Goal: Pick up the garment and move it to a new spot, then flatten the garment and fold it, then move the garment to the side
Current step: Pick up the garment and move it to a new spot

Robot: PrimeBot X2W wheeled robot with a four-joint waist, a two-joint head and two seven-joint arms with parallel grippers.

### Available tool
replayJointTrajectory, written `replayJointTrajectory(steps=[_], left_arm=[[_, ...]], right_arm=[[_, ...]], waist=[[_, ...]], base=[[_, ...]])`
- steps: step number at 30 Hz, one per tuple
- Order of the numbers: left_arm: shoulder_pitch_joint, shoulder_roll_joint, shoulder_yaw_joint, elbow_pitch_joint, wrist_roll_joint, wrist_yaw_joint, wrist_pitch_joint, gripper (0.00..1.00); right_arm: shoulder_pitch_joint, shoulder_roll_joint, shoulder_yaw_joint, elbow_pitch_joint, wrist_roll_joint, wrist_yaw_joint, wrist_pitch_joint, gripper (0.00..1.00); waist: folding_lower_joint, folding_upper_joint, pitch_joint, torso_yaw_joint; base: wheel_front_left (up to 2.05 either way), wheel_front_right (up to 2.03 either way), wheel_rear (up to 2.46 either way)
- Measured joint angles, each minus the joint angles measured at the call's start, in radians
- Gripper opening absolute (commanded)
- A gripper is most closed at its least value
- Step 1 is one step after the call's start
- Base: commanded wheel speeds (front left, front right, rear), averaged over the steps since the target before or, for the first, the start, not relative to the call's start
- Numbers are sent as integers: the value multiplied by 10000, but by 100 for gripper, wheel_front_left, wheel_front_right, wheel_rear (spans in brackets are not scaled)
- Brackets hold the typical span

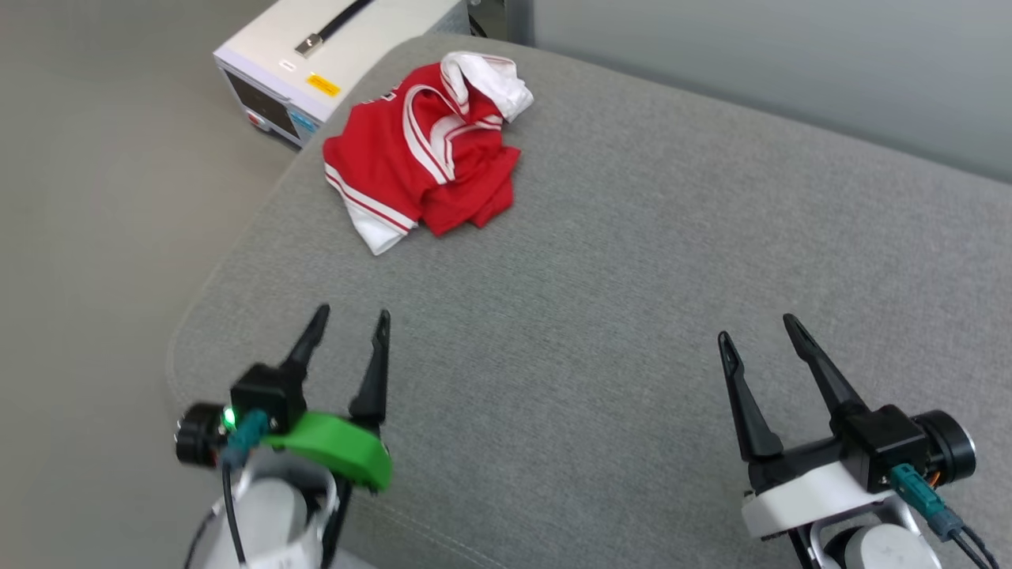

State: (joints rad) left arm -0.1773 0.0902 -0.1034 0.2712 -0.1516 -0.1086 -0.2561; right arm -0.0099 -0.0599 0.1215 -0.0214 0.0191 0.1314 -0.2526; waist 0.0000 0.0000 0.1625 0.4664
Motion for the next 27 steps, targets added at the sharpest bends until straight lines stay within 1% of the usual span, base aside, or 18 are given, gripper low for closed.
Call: replayJointTrajectory(steps=[3,4,5,6,9,11,14,18,21,23,25,27], left_arm=[[-1131,579,-194,966,-211,-119,259,100],[-1592,849,-270,1273,-251,-150,556,100],[-1872,1003,-334,1465,-290,-165,828,100],[-2407,1277,-481,1735,-464,-184,1306,100],[-3666,1906,-1185,2031,-1434,-190,2387,100],[-4459,2522,-1810,2153,-2048,-192,3250,100],[-5328,3300,-2305,2295,-3398,-192,4420,100],[-6272,4401,-2938,2420,-4581,-192,5461,100],[-6769,4936,-3323,2711,-5335,-192,6140,100],[-6945,5187,-3544,2953,-5731,-192,6520,100],[-7080,5379,-3733,3200,-6036,-192,6715,100],[-7209,5444,-3850,3450,-6330,-192,6799,100]], right_arm=[[-217,-167,81,-186,-75,0,0,100],[-300,-221,132,-253,-94,0,0,100],[-352,-257,136,-299,-100,0,0,100],[-436,-309,159,-416,-153,0,0,100],[-715,-387,180,-704,-265,0,0,100],[-962,-431,263,-897,-282,0,-2,100],[-1249,-426,374,-1150,-339,0,0,100],[-1532,-451,570,-1329,-414,0,0,100],[-1643,-464,616,-1394,-441,0,0,100],[-1672,-499,625,-1415,-445,0,0,100],[-1685,-523,625,-1432,-462,0,0,100],[-1685,-541,631,-1446,-479,0,0,100]], waist=[[0,0,365,-211],[0,0,508,-296],[0,0,593,-347],[0,0,767,-453],[0,0,1216,-715],[1,1,1555,-907],[1,0,2041,-1197],[2,0,2685,-1626],[2,0,3108,-1968],[2,0,3350,-2191],[1,0,3588,-2429],[1,0,3783,-2630]], base=[[0,0,0],[0,0,0],[0,0,0],[0,0,0],[0,0,0],[0,0,0],[0,0,0],[0,0,0],[0,0,0],[0,0,0],[0,0,0],[0,0,0]])
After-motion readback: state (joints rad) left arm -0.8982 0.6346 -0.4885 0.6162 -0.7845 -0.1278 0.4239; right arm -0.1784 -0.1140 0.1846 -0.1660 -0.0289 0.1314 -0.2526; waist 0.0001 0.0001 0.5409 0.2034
